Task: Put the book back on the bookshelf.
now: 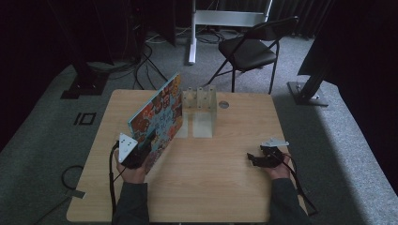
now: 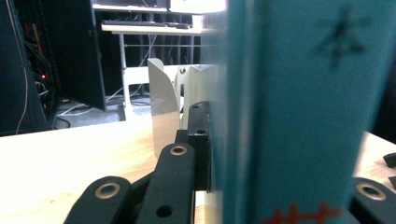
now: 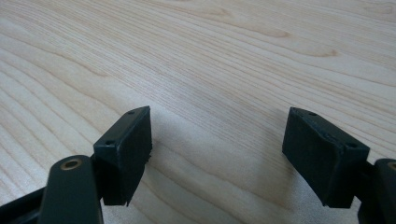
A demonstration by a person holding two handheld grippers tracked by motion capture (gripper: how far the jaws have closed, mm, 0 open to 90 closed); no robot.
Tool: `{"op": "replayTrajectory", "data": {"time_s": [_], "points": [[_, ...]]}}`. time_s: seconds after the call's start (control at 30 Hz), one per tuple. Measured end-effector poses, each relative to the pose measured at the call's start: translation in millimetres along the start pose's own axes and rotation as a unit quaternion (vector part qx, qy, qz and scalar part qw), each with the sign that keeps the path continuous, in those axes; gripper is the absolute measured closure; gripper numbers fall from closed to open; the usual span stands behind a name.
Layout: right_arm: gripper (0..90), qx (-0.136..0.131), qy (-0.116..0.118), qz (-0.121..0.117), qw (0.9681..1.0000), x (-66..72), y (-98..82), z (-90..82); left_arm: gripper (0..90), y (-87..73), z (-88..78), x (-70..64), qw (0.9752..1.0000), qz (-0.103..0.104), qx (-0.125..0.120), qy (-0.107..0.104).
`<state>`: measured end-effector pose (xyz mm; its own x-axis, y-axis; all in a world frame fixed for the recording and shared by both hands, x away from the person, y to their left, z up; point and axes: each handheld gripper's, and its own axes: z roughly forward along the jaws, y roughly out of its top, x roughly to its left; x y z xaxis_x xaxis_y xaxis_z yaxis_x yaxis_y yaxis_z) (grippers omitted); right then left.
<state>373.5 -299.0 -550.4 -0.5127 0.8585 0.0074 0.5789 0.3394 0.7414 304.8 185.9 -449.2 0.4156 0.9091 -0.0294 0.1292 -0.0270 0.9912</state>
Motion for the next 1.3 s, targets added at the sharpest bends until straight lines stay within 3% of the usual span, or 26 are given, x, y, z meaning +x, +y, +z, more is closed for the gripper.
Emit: {"op": "replayTrajectory", "data": {"time_s": [0.43,0.77,1.3], "points": [[23.7,0.000,0.000,0.000,1.0000,0.0,0.0,0.0,81.0,0.8,11.3,-2.3,0.9998,-0.005,0.003,0.017],[23.7,0.000,0.000,0.000,1.0000,0.0,0.0,0.0,81.0,1.0,21.6,-6.3,0.9993,0.005,0.003,0.037],[23.7,0.000,0.001,0.000,1.0000,0.1,0.1,0.1,81.0,0.4,29.4,-12.7,0.9988,0.009,0.003,0.049]]}}
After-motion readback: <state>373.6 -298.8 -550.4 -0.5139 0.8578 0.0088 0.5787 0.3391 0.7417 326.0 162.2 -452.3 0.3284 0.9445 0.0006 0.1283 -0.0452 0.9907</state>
